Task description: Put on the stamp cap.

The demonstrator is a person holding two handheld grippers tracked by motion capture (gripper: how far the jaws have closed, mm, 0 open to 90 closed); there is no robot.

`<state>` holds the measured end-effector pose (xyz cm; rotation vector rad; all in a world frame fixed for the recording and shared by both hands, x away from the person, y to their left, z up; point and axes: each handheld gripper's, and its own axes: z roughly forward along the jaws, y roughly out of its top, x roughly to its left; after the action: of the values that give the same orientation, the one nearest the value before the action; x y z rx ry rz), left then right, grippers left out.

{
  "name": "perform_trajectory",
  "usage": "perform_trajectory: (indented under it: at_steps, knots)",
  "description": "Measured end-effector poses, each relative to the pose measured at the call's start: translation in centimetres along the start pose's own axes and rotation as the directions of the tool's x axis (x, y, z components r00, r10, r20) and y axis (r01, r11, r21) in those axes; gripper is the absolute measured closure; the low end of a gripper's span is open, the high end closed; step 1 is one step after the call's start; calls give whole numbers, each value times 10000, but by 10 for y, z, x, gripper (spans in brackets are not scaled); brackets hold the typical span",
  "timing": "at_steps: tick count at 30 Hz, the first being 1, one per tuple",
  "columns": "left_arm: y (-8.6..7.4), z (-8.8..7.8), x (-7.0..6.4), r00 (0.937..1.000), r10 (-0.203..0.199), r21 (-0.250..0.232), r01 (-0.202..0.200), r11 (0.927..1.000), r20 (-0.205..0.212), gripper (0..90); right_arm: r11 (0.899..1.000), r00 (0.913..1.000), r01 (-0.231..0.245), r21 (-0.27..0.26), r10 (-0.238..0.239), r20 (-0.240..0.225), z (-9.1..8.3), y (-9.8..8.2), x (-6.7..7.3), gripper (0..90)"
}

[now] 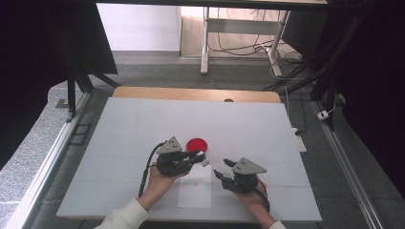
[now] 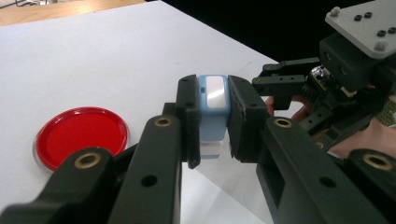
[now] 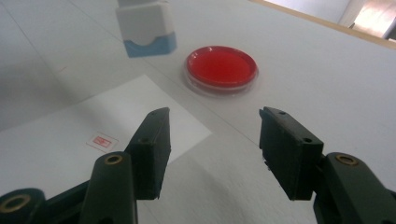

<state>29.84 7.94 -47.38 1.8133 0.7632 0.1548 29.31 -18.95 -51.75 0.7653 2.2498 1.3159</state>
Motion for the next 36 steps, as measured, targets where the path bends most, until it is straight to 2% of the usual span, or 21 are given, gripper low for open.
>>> perform_trajectory:
  at_steps: [7, 10, 16, 20, 26, 31, 36]
  knots:
    - [4, -8, 2, 9987, 448, 112, -445, 9989, -225, 749, 9996, 9999, -63, 279, 60, 95, -21, -9, -19, 419]
    - [7, -14, 4, 9981, 554, 51, -553, 9985, -276, 749, 9985, 9991, -402, 367, 397, 147, -33, -16, -30, 417]
    - [11, -26, 12, 9983, 507, 41, -506, 9987, -284, 749, 9955, 9947, -902, 296, 886, 519, -58, -28, -49, 416]
    - [14, -30, 15, 9983, 518, 147, -514, 9986, -261, 749, 9957, 9943, -849, 369, 823, 682, -68, -35, -55, 416]
    - [17, -35, 18, 9978, 570, 211, -563, 9982, -335, 749, 9953, 9921, -902, 342, 868, 903, -72, -38, -62, 416]
    - [19, -41, 22, 9960, 719, 343, -702, 9969, -533, 748, 9969, 9936, -647, 459, 601, 954, -70, -38, -62, 416]
    - [21, -46, 25, 9953, 677, 219, -663, 9976, -696, 748, 9978, 9933, -562, 355, 522, 1032, -70, -37, -62, 416]
